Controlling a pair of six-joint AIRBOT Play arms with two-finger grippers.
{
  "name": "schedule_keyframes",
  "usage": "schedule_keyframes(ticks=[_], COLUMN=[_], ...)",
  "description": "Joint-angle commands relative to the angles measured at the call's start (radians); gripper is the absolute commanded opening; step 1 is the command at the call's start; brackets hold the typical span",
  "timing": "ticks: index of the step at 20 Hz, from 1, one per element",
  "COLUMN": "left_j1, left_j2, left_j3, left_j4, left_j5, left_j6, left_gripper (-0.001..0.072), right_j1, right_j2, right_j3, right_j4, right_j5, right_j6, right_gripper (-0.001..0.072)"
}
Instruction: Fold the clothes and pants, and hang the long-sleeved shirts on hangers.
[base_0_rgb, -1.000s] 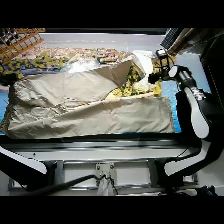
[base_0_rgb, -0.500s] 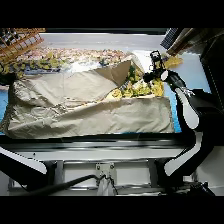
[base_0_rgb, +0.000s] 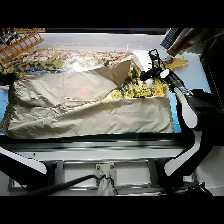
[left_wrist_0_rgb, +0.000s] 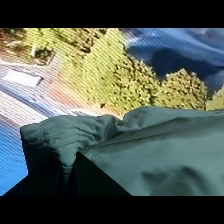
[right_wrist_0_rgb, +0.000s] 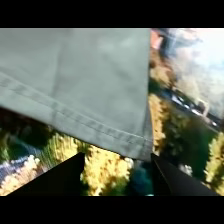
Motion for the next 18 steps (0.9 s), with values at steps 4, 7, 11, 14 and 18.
schedule_keyframes(ticks=[4,7,11,14,18], left_j1=[0.000,0.000,0.000,0.000,0.000], left_j2=[-0.002,-0.002,-0.002,-0.002,0.002], left_j3=[0.001,0.001,0.001,0.001,0.001], left_j4=[0.000,0.000,0.000,0.000,0.000], left_j5=[0.007,0.011,0.012,0.011,0.010], left_j6=[0.000,0.000,0.000,0.000,0.000], left_gripper=[0.0009,0.0009,0.0009,0.0009,0.0009], right_j1=[0.003,0.003,0.008,0.008,0.000], right_j2=[-0.001,-0.001,0.000,0.008,0.100], right_j3=[0.001,0.001,0.001,0.001,0.001], right_j4=[0.093,0.172,0.193,0.193,0.114], right_j5=[-0.032,-0.046,-0.054,-0.031,0.094], right_j6=[-0.053,-0.064,-0.082,-0.068,0.082], right_gripper=[0.0444,0.0335,0.0018,0.0017,0.0016])
